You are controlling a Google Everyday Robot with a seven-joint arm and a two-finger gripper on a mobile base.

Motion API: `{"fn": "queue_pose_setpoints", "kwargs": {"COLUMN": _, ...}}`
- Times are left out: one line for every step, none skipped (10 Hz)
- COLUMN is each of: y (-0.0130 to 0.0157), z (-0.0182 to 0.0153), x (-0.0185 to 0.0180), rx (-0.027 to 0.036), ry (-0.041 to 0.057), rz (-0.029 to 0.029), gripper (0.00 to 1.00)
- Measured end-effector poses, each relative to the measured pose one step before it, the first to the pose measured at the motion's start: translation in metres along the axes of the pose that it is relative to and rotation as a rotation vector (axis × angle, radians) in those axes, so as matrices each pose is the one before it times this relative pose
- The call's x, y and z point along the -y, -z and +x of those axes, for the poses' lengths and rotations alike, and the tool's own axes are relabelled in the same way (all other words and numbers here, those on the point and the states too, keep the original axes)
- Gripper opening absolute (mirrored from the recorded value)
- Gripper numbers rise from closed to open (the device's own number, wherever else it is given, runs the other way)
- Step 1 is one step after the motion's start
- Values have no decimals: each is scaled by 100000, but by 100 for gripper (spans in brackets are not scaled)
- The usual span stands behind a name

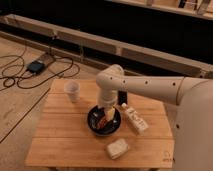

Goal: Place the eraser on the white sponge

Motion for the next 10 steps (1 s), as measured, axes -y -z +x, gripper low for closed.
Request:
{"fn": "queue_pose_setpoints", "kwargs": {"y": 1, "z": 3, "x": -1, "rx": -4, "ry": -6, "rz": 0, "gripper": 62}}
{"fn": "queue_pose_setpoints", "kwargs": {"y": -1, "z": -2, "x": 0, "rx": 4, "ry": 5, "rz": 0, "gripper": 62}}
{"fn": "queue_pose_setpoints", "kwargs": {"y": 0, "z": 0, "x": 0, "rx": -2, "ry": -1, "rz": 1, "gripper": 62}}
{"fn": "queue_pose_setpoints", "kwargs": {"y": 0, "z": -1, "x": 0, "rx": 5, "ry": 1, "rz": 1, "gripper": 62}}
{"fn": "queue_pose_setpoints", "kwargs": {"y": 0, "z": 2, "x": -1, "rx": -5, "ry": -5, "rz": -5, "gripper": 62}}
{"fn": "queue_pose_setpoints", "kwargs": {"y": 22, "z": 11, "x": 30, "rx": 10, "ry": -54, "rz": 70, "gripper": 62}}
{"fn": "queue_pose_setpoints", "kwargs": {"y": -103, "z": 585, "x": 163, "rx": -26, "ry": -2294, "rz": 162, "gripper": 62}}
{"fn": "queue_pose_setpoints", "kwargs": {"y": -181, "z": 863, "x": 217, "rx": -224, "ry": -2957, "rz": 131, "gripper": 62}}
{"fn": "queue_pose_setpoints", "kwargs": {"y": -332, "z": 1734, "x": 237, "rx": -954, "ry": -4642, "rz": -430, "gripper": 62}}
{"fn": "queue_pose_setpoints", "kwargs": {"y": -291, "z": 1450, "x": 342, "rx": -836, "ry": -3249, "rz": -227, "gripper": 62}}
